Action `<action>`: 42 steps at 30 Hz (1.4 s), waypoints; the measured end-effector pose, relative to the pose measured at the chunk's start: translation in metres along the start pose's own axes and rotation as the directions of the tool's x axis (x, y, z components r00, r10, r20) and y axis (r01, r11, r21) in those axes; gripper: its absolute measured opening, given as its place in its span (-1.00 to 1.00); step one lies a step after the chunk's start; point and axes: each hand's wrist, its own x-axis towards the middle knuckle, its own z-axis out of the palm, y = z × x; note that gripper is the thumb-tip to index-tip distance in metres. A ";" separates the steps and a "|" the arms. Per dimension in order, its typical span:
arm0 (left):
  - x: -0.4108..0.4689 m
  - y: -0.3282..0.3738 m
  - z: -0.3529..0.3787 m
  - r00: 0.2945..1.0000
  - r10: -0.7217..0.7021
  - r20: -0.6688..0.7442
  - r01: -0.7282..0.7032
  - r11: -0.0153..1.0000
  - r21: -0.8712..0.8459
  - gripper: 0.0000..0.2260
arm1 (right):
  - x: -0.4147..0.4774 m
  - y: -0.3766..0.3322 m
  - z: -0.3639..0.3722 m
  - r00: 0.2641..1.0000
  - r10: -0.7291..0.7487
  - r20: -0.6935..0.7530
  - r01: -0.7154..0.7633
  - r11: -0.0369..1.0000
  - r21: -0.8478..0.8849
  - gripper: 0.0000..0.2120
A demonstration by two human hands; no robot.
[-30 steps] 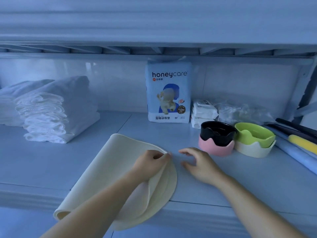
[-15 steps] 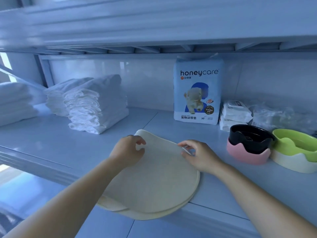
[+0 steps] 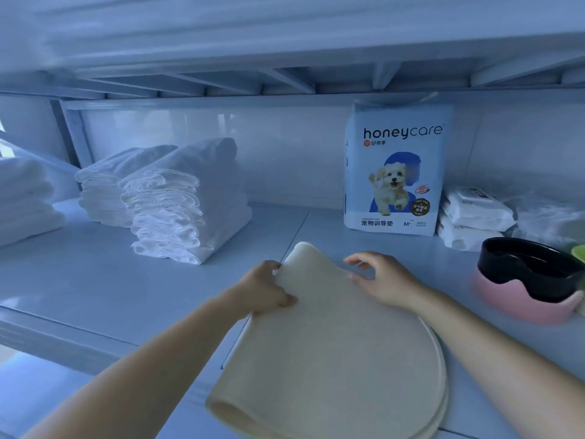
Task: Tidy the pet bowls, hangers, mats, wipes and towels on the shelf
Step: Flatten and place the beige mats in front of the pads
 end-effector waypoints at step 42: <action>0.135 0.041 0.001 0.892 0.445 0.082 -0.435 0.792 0.428 -0.69 | 0.090 0.036 -0.039 0.988 0.148 0.049 -0.108 0.878 -0.465 -0.59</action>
